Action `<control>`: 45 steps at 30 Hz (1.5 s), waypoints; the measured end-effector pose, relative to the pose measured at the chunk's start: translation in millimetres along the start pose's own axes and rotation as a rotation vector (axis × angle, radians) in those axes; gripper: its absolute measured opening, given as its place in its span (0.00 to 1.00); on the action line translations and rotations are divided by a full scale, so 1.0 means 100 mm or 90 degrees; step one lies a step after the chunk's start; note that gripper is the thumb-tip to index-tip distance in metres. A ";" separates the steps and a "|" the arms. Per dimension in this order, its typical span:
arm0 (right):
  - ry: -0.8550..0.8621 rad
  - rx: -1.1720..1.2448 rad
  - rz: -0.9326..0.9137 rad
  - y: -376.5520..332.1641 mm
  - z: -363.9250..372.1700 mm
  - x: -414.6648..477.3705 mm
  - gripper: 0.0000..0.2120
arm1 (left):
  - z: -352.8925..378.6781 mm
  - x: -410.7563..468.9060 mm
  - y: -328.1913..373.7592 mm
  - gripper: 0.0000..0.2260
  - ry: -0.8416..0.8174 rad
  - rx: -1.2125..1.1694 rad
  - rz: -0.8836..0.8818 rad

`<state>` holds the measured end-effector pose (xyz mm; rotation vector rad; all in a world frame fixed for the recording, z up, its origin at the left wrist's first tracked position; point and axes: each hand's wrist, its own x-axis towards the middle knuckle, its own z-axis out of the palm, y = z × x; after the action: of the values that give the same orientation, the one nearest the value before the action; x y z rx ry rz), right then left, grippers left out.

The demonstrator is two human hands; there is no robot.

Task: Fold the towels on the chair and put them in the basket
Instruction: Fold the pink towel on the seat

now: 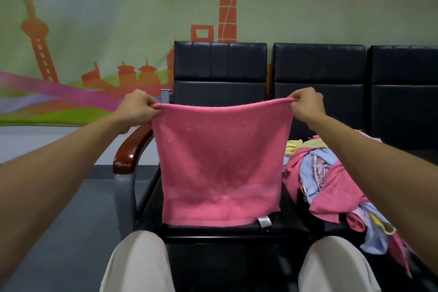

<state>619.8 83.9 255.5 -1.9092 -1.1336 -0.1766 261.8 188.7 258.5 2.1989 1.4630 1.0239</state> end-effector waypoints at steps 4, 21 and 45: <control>0.023 0.028 0.034 0.05 0.05 -0.02 0.11 | 0.06 -0.01 0.05 0.08 0.116 0.031 0.027; 0.078 0.300 0.051 -0.31 -0.51 -0.31 0.09 | -0.33 -0.20 0.28 0.09 0.313 -0.025 0.070; -0.169 0.110 0.232 2.01 2.79 0.64 0.09 | 2.88 0.96 -1.64 0.09 0.042 -0.179 -0.317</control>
<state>727.9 293.7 -2.7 -1.9825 -0.9126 0.3740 376.0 382.4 -3.7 1.5137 1.6609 1.0494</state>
